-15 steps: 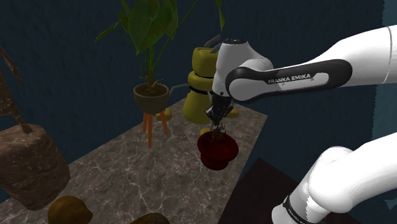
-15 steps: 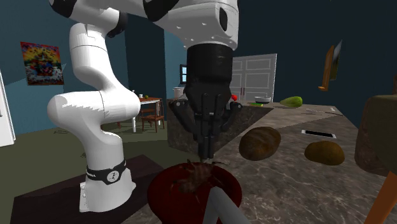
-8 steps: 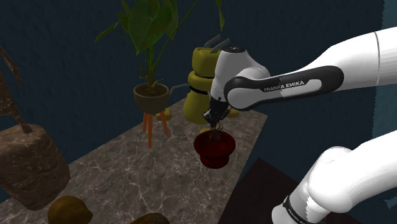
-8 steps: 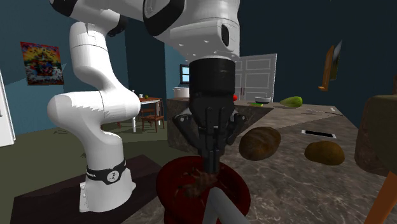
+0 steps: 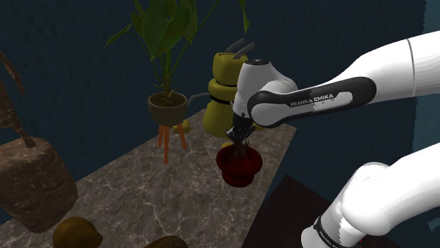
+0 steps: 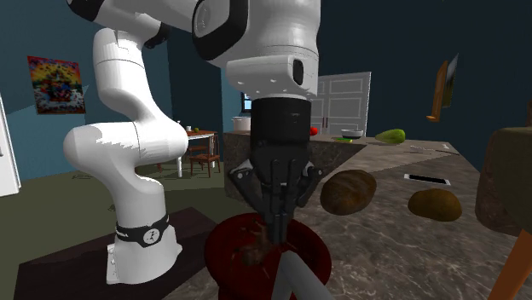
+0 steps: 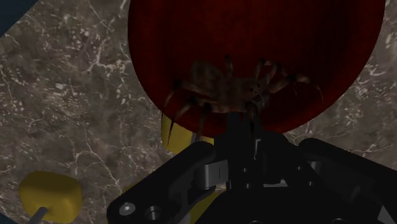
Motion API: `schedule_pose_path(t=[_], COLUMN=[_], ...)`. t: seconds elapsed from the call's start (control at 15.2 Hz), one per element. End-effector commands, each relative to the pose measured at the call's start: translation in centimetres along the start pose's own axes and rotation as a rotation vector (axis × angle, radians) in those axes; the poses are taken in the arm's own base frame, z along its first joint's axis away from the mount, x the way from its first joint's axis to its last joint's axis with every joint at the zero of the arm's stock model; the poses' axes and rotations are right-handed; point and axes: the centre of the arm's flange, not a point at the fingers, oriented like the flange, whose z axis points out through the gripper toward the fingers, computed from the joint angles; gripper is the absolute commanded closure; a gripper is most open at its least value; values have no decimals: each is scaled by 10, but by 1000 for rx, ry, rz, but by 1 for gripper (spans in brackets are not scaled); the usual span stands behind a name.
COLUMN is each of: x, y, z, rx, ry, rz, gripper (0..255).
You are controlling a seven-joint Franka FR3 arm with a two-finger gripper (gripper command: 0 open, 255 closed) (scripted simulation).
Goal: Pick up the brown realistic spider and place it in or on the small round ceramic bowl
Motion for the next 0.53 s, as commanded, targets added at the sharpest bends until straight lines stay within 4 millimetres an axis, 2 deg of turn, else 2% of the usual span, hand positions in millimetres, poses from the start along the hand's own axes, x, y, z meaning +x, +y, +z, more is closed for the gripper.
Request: schedule_pose_path(t=[0.0, 0.33, 0.46], x=[-1, -1, -1], y=[0, 0, 0], z=[2, 3, -24], rx=[-3, -3, -3], ry=[-7, -7, -7], rz=[-1, -1, -1], gripper=[0, 0, 0])
